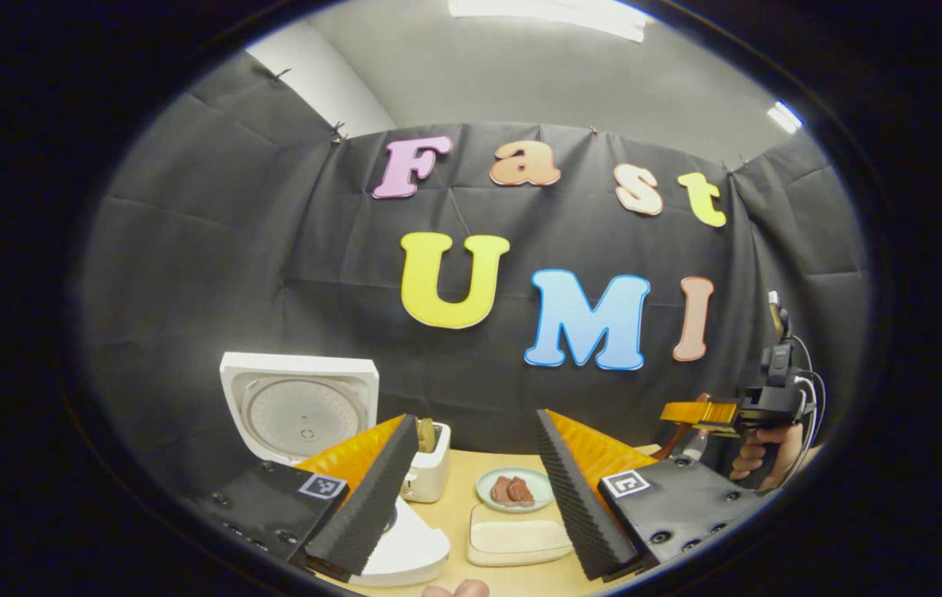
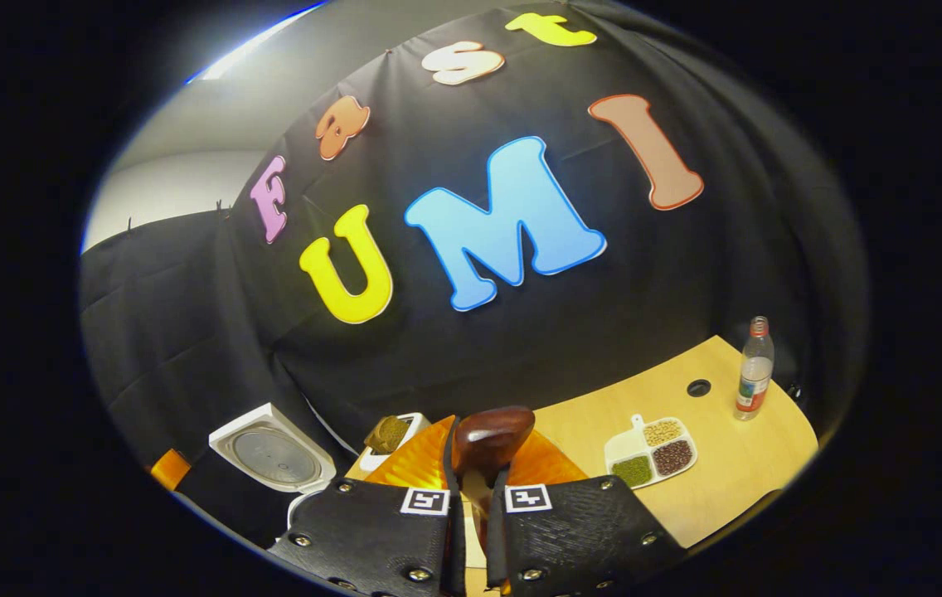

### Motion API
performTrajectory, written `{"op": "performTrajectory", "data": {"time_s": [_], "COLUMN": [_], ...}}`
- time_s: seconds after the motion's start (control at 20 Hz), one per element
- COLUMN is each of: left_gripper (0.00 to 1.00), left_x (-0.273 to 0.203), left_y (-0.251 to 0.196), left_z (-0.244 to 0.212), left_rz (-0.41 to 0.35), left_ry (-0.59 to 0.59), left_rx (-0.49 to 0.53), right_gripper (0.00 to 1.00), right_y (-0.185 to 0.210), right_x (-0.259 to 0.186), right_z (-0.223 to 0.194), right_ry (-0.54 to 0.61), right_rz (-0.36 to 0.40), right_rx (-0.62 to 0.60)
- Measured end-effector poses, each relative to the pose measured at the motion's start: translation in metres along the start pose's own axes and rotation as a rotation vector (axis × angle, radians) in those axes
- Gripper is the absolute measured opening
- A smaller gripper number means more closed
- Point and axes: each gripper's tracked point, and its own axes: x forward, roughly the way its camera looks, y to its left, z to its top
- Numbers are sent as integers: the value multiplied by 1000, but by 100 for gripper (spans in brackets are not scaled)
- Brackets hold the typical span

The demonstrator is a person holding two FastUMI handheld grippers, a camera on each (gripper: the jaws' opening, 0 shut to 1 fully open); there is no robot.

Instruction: Close the left gripper, press the button to open the rice cooker; take a wooden spoon from the chopstick holder with the right hand, scoop a spoonful of rice and pour it into the rice cooker, then put the wooden spoon back into the chopstick holder.

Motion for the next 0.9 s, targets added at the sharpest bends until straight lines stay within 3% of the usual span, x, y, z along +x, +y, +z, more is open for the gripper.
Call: {"op": "performTrajectory", "data": {"time_s": [0.15,0.3,0.35,0.55,0.9], "left_gripper": [98,94,98,96,96], "left_x": [1,-2,-2,-7,-8], "left_y": [-9,-9,-8,2,10], "left_z": [2,4,4,4,13], "left_rz": [-18,-22,-20,13,50], "left_ry": [6,9,15,28,18], "left_rx": [19,45,52,76,106], "right_gripper": [10,10,10,10,10], "right_y": [-30,-65,-76,-116,-149], "right_x": [0,5,6,17,43], "right_z": [-9,-30,-36,-70,-128], "right_ry": [13,54,61,114,172], "right_rz": [-63,-150,-177,-288,-382], "right_rx": [-27,-6,-1,-10,-10]}}
